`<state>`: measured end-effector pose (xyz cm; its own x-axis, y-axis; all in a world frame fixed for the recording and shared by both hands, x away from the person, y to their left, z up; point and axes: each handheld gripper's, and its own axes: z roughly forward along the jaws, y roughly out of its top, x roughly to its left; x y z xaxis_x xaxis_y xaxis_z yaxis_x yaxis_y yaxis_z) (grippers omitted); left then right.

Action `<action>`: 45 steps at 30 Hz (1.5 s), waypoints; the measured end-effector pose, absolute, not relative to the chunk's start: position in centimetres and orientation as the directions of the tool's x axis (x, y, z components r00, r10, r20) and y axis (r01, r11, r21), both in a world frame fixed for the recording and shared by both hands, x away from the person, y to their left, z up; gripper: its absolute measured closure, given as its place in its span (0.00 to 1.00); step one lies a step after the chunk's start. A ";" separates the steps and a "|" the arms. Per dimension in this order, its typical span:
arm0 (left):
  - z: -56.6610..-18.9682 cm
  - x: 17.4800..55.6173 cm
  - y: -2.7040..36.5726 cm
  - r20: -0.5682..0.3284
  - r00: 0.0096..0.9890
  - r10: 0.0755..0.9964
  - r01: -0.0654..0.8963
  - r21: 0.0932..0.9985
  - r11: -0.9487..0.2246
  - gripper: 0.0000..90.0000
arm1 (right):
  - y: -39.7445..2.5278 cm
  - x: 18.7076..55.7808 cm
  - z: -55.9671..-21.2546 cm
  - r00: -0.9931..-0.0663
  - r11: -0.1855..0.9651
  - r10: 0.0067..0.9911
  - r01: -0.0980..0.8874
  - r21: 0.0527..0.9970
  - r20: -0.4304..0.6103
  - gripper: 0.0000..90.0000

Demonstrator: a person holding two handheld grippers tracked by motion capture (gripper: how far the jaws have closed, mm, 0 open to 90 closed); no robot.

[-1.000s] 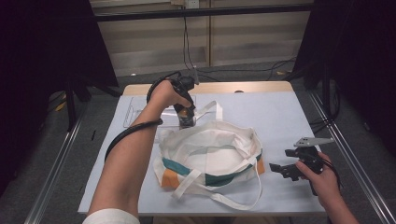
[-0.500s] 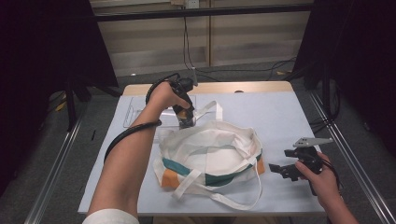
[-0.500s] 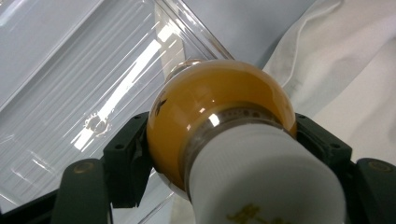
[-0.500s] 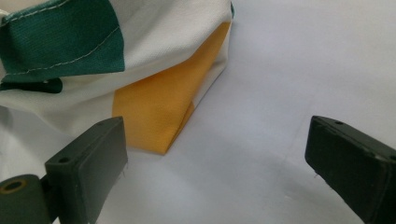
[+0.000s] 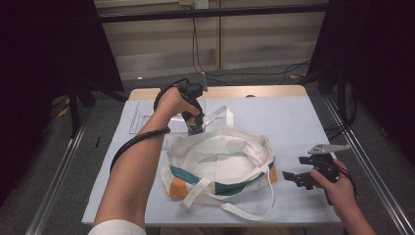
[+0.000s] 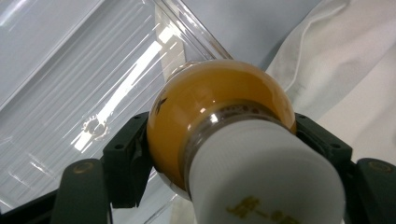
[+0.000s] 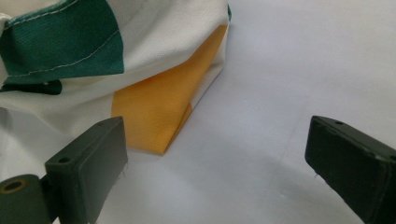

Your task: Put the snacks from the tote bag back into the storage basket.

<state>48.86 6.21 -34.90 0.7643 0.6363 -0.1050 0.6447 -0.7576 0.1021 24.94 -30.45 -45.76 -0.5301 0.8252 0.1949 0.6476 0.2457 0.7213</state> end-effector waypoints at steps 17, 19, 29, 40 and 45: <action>-35.2 48.8 6.4 -0.095 0.753 0.651 0.658 0.126 -0.743 0.31 | -30.4 24.9 -45.7 -0.529 0.241 0.825 0.649 0.722 0.200 0.06; -35.2 48.7 6.5 -0.090 0.753 0.652 0.658 0.125 -0.743 0.31 | -30.3 24.9 -45.7 -0.528 0.240 0.825 0.650 0.721 0.201 0.06; -35.4 48.7 7.1 -0.121 0.726 0.677 0.687 0.129 -0.715 0.19 | -30.2 24.9 -45.7 -0.534 0.246 0.822 0.646 0.722 0.198 0.06; -34.9 48.6 7.5 -0.116 0.721 0.683 0.693 0.132 -0.709 0.12 | -30.4 24.9 -45.7 -0.527 0.241 0.827 0.650 0.721 0.199 0.06; -34.7 48.3 7.7 -0.115 0.716 0.689 0.698 0.137 -0.702 0.11 | -30.4 24.9 -45.7 -0.528 0.240 0.825 0.648 0.722 0.199 0.06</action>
<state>48.35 7.68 -34.68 0.7156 0.6890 -0.1151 0.6984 -0.7025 0.1370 24.89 -30.42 -45.71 -0.5281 0.8255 0.1993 0.6484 0.2404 0.7224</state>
